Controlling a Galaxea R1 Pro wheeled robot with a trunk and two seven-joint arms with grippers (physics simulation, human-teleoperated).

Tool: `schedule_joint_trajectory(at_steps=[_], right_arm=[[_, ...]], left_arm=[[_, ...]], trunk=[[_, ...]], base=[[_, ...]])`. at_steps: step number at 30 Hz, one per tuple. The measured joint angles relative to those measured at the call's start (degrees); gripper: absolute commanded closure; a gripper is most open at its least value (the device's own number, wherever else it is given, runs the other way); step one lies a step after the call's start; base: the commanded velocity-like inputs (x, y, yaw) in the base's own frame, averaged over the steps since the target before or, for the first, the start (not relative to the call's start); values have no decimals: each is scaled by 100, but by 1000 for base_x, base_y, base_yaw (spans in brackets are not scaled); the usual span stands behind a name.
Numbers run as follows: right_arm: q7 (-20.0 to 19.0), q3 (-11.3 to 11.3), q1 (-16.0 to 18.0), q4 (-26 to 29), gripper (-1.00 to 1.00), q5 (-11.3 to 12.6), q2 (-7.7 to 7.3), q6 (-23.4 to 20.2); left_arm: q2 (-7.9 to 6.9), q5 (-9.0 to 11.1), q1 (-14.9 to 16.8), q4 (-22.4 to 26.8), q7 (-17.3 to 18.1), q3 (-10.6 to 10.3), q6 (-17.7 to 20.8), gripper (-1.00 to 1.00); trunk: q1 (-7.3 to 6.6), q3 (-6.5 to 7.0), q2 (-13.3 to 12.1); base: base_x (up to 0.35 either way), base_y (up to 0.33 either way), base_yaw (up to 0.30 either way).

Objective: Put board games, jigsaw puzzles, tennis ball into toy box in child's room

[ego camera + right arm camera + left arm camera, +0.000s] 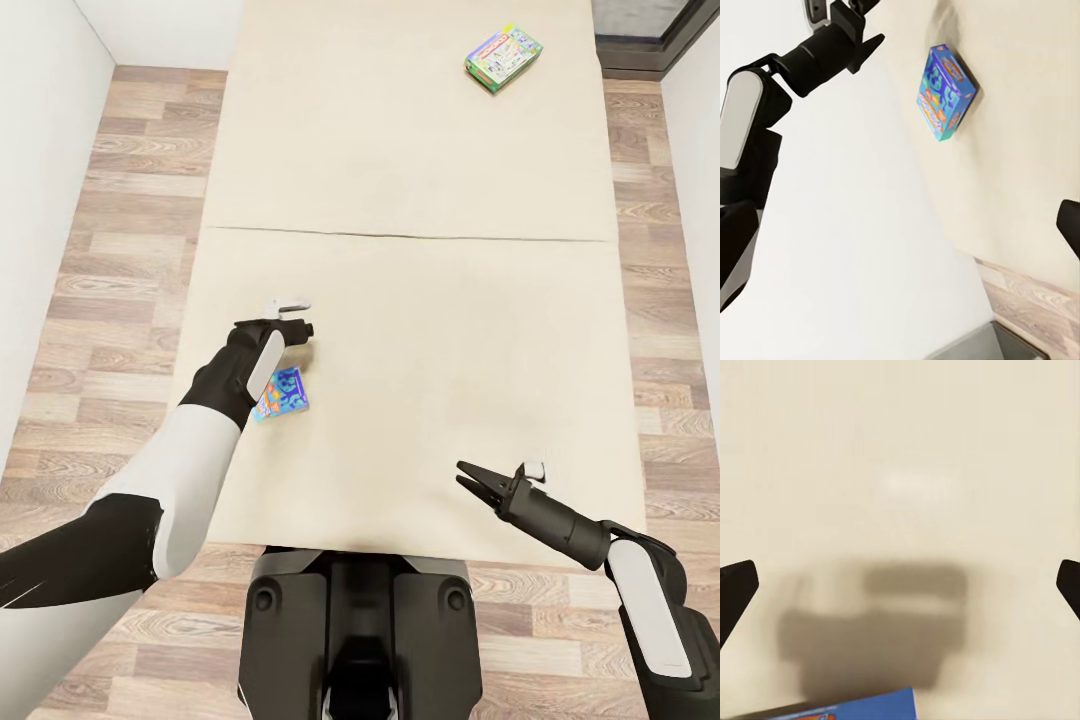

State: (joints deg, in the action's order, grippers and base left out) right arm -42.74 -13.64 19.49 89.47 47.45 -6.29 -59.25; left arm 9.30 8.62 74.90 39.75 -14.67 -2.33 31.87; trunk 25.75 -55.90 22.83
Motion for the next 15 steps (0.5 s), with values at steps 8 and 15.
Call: schedule_joint_trajectory(at_steps=[8,15], right_arm=[[7,0,0,0,-100,-1,-1,0],[7,0,0,1,-100,-1,-7,0]], left_arm=[[-7,0,-33,0,1,7,1,-100],[-16,5,-61,-4,15,13,1,-100]], trunk=[[0,0,0],[0,0,0]], base=[[0,0,0],[0,0,0]])
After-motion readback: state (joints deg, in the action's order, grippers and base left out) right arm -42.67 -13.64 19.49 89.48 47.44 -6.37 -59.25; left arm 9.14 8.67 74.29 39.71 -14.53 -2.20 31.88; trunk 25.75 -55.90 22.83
